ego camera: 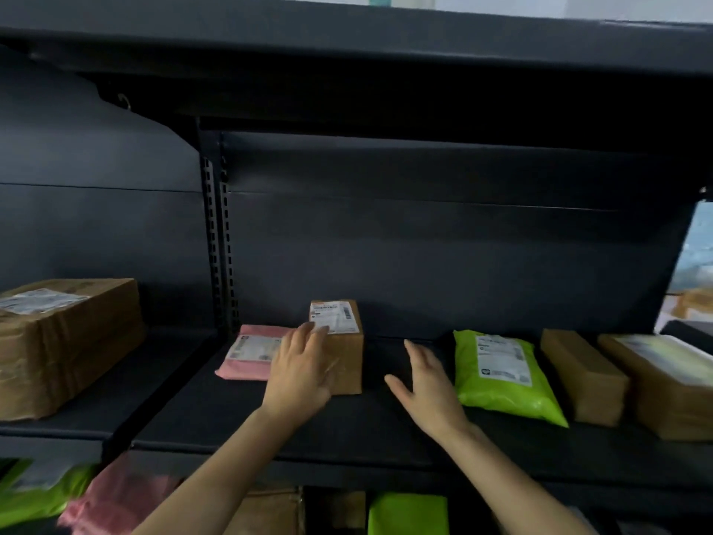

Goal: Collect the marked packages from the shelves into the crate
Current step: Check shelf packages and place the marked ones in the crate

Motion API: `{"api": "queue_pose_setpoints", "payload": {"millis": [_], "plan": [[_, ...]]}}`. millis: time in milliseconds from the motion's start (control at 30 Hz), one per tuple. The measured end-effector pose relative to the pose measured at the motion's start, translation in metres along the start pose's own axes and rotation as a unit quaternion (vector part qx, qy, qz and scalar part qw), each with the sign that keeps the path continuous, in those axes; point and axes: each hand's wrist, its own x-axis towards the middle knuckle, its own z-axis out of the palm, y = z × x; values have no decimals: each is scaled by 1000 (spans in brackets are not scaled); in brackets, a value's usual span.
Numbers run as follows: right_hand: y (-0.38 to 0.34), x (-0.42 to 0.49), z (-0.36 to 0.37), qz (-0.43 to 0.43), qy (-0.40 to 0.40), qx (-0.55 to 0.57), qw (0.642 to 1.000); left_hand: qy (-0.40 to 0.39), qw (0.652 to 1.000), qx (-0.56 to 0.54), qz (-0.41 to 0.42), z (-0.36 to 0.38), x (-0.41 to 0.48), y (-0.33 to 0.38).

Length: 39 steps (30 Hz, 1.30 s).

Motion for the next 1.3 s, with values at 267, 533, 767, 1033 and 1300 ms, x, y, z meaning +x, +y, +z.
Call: {"api": "queue_pose_setpoints", "payload": {"millis": [267,533,767,1033,1300], "plan": [[59,-36,-54,13,40,-53,998,-36,997,-8,67,41,-4,70],[123,-72,-109,104,80,-68,989,-118,991,-22,61,94,4,138],[164,-69,-144,168,130,-108,971,-235,962,-106,-85,123,34,177],[187,-42,-141,262,101,-33,959,-282,903,-236,-223,145,53,183],[178,-33,-115,248,142,81,955,-211,918,-275,-193,138,47,175]]}}
